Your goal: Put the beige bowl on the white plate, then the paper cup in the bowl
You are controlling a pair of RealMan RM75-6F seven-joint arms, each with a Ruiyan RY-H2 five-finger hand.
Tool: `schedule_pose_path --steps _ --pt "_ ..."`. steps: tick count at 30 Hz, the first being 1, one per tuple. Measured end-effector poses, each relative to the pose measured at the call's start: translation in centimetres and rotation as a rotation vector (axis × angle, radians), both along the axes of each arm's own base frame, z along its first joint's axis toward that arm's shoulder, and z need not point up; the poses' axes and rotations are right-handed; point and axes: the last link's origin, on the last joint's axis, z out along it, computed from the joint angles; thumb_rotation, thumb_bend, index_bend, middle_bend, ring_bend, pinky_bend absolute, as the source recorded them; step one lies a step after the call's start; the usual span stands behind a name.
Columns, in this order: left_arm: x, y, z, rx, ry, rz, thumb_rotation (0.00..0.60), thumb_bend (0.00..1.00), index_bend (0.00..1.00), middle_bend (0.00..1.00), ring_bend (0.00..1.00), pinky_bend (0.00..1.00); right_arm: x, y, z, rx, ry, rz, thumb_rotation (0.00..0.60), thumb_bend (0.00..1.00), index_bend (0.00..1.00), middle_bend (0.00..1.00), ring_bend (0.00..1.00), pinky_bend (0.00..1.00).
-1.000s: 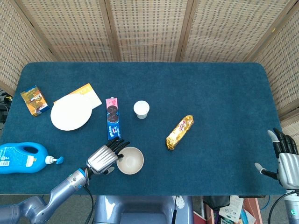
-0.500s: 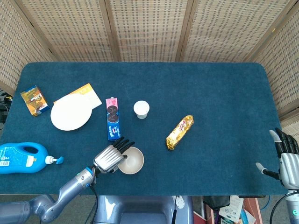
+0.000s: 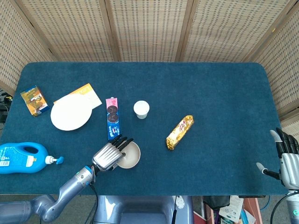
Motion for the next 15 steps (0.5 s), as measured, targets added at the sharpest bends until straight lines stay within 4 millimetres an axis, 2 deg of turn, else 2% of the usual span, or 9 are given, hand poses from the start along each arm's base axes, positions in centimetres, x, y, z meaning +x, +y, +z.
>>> schedule_pose_path --steps 7,15 --pt "-0.3 0.6 1.6 0.037 -0.019 0.016 0.600 0.37 0.66 0.00 0.00 0.00 0.0 0.0 0.0 0.001 -0.001 -0.002 0.600 0.14 0.00 0.00 0.00 0.00" --pt "-1.7 2.7 6.4 0.144 -0.031 0.058 0.600 0.37 0.66 0.00 0.00 0.00 0.0 0.0 -0.1 0.006 0.003 -0.001 0.600 0.14 0.00 0.00 0.00 0.00"
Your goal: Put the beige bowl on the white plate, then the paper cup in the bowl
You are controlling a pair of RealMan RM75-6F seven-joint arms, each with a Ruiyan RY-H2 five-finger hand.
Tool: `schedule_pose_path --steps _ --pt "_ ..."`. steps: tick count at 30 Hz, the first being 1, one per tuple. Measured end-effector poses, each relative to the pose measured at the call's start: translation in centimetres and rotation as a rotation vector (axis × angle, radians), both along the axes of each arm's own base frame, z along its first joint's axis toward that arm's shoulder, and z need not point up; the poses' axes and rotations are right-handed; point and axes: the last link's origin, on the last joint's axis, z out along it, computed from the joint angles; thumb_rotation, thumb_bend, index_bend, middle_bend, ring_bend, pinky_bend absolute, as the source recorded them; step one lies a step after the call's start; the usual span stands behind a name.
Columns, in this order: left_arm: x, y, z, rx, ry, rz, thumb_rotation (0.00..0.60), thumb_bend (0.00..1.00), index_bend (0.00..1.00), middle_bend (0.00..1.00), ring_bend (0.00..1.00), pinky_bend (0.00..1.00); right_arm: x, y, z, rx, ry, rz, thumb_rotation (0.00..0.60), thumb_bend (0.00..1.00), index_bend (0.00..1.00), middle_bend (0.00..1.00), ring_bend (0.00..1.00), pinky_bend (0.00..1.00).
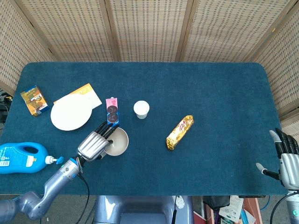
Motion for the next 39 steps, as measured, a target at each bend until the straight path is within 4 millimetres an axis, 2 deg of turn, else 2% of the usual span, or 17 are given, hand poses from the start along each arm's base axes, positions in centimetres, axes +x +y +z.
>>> schedule_pose_path --steps 9,17,24,39 --pt "-4.1 3.1 7.1 0.158 0.023 0.131 0.600 0.37 0.66 0.00 0.00 0.00 0.2 0.0 -0.2 0.008 0.009 0.001 0.600 0.14 0.00 0.00 0.00 0.00" --pt "-8.7 4.9 9.9 0.232 0.071 0.276 0.600 0.37 0.66 0.00 0.00 0.00 0.3 0.0 -0.4 0.014 0.016 0.000 0.600 0.14 0.00 0.00 0.00 0.00" --pt "-11.6 6.0 9.9 0.246 0.079 0.382 0.600 0.37 0.66 0.00 0.00 0.00 0.3 0.0 -0.5 0.018 0.018 -0.005 0.600 0.14 0.00 0.00 0.00 0.00" --pt "-13.7 8.6 8.0 0.249 0.081 0.509 0.600 0.37 0.66 0.00 0.00 0.00 -0.1 -0.2 -0.5 0.024 0.018 -0.020 0.600 0.14 0.00 0.00 0.00 0.00"
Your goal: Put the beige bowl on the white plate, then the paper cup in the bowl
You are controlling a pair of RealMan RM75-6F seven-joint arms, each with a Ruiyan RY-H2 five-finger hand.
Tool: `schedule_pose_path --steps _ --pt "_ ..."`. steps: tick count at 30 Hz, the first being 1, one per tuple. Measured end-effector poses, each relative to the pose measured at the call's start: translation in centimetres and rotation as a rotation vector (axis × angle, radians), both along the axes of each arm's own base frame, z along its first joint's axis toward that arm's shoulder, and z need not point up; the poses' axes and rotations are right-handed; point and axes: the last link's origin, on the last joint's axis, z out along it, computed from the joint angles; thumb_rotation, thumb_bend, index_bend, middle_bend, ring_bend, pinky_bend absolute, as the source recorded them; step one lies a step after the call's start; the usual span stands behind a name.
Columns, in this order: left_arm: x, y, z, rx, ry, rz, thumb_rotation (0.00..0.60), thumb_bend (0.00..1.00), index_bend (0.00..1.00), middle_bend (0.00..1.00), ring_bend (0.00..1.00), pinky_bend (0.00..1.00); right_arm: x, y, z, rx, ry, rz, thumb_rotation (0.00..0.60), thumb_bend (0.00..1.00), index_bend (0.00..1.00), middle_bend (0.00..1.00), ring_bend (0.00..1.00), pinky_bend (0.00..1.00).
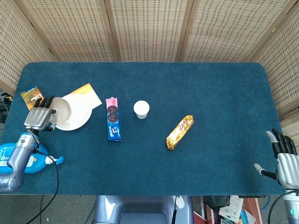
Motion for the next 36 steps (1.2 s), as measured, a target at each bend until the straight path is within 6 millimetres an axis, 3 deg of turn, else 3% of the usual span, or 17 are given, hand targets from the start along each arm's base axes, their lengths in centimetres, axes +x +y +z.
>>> schedule_pose_path --steps 26,36 --pt "0.2 3.3 -2.8 0.004 -0.002 0.104 0.600 0.37 0.66 0.00 0.00 0.00 -0.6 -0.2 0.0 0.002 -0.004 -0.022 0.600 0.14 0.00 0.00 0.00 0.00" --pt "-0.1 3.3 -3.3 0.006 0.020 0.119 0.600 0.37 0.40 0.00 0.00 0.00 -0.6 -0.2 -0.1 0.007 -0.005 -0.022 0.600 0.14 0.00 0.00 0.00 0.00"
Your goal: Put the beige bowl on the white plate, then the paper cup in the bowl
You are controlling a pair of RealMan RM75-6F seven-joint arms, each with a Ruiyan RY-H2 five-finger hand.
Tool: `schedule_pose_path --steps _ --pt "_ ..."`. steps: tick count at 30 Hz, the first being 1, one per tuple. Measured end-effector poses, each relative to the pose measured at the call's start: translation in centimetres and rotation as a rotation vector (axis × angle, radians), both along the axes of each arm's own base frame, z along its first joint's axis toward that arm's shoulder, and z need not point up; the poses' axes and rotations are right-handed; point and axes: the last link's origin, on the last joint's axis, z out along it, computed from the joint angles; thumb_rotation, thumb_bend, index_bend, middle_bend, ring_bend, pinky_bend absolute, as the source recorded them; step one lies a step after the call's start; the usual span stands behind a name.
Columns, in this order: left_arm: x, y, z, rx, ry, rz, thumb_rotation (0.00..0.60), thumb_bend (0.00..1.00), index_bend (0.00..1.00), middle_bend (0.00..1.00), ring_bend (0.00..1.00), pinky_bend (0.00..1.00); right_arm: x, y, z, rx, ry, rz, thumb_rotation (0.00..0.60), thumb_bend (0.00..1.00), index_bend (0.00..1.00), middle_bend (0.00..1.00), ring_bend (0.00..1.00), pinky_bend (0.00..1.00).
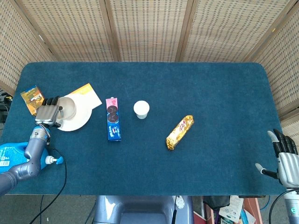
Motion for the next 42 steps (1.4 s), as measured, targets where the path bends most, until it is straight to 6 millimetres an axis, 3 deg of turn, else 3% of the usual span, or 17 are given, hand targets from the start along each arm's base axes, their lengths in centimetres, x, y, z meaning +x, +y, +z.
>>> schedule_pose_path --steps 4,13,28,33,42 --pt "0.1 0.1 -0.1 0.014 0.003 -0.003 0.600 0.37 0.33 0.00 0.00 0.00 0.0 0.0 0.0 -0.003 -0.001 -0.001 0.600 0.14 0.00 0.00 0.00 0.00" --pt "1.3 0.0 1.1 0.053 -0.055 -0.031 0.600 0.37 0.33 0.00 0.00 0.00 0.0 0.1 0.0 -0.001 -0.001 0.000 0.600 0.14 0.00 0.00 0.00 0.00" --pt "8.2 -2.0 8.4 0.137 -0.192 -0.245 0.600 0.37 0.33 0.00 0.00 0.00 0.3 0.3 0.1 -0.005 -0.009 0.014 0.600 0.14 0.00 0.00 0.00 0.00" --pt "10.4 -2.8 7.6 0.115 -0.194 -0.321 0.600 0.37 0.33 0.00 0.00 0.00 0.4 0.4 0.2 -0.006 -0.011 0.016 0.600 0.14 0.00 0.00 0.00 0.00" --pt "14.5 -3.1 2.7 0.015 -0.157 -0.429 0.600 0.36 0.35 0.00 0.00 0.00 0.1 0.4 0.5 -0.012 -0.023 0.009 0.600 0.14 0.00 0.00 0.00 0.00"
